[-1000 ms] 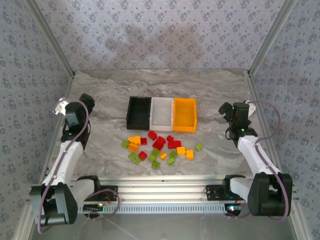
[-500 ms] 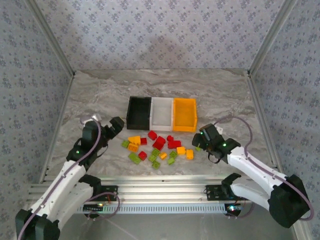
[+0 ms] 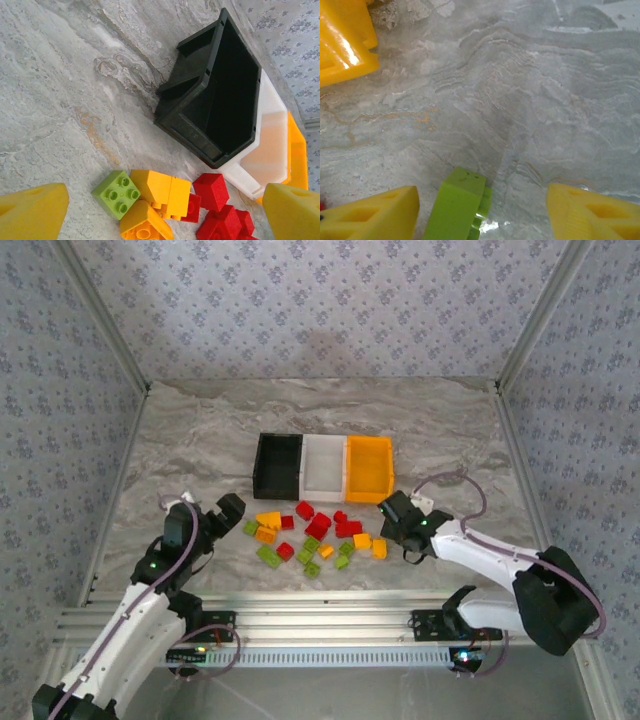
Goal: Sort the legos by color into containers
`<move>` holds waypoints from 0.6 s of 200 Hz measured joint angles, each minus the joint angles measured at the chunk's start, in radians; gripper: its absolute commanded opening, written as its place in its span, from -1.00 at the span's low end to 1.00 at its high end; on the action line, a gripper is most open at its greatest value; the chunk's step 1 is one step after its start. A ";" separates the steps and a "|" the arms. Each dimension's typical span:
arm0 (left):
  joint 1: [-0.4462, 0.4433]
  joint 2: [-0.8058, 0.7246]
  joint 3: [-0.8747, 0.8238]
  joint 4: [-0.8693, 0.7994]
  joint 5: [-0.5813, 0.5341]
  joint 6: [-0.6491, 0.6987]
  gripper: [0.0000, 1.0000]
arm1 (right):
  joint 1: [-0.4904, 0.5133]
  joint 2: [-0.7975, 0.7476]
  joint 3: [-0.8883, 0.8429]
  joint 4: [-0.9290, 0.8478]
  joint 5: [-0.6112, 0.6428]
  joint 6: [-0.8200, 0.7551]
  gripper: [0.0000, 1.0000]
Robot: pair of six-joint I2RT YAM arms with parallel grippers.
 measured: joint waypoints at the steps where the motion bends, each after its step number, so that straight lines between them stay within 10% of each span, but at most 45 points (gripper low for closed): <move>1: 0.000 0.000 0.000 0.000 0.000 0.000 0.99 | 0.000 0.002 0.000 0.001 0.000 -0.002 0.25; 120: 0.000 -0.036 -0.013 -0.045 0.000 -0.007 0.99 | -0.006 0.087 0.015 0.072 -0.022 -0.011 -0.51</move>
